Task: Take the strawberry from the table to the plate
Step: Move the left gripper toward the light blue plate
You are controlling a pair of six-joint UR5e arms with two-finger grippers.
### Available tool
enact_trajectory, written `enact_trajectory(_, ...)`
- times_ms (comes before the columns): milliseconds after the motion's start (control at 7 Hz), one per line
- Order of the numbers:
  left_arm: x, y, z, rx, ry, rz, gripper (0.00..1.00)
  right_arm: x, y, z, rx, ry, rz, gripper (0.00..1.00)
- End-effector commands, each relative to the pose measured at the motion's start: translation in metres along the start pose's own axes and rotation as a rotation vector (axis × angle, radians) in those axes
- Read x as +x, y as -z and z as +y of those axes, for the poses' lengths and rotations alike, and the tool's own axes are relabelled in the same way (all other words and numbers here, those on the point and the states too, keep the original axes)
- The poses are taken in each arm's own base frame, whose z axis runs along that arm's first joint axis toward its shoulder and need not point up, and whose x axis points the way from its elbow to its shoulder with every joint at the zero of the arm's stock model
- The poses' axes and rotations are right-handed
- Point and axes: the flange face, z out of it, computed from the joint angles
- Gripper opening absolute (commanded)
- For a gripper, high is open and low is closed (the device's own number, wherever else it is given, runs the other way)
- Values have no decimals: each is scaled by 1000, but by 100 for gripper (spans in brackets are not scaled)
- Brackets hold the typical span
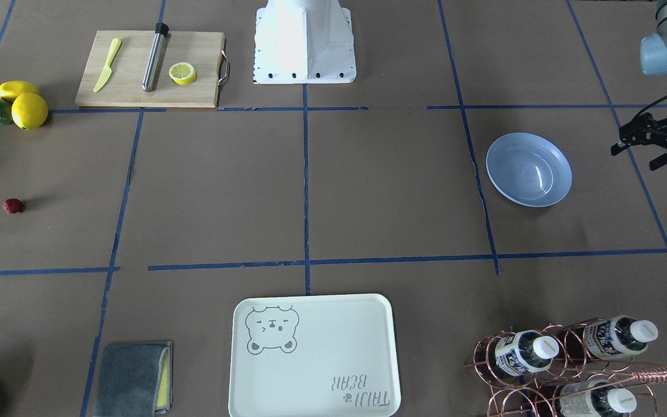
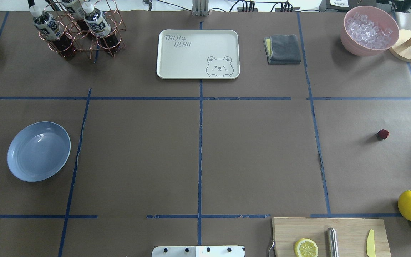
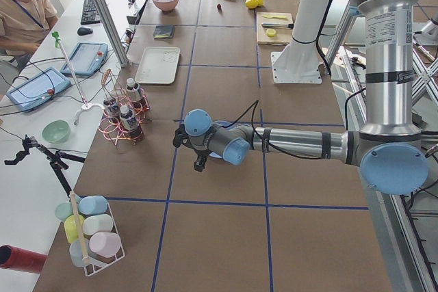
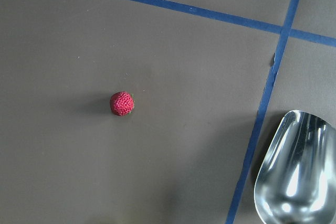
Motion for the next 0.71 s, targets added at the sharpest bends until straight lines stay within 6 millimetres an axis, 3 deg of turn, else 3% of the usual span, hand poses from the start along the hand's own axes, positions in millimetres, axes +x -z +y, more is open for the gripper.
enact_trajectory(0,11,-52,8,-29,52,40,97,-2,-1,0,1,-2,-24,100)
enact_trajectory(429,14,-88,0,-79,41,27,93,-2,-2,0,-2,-2,-25,100)
enact_trajectory(571,19,-90,-3,-79,36,31,64,-2,-3,0,-4,0,-25,100)
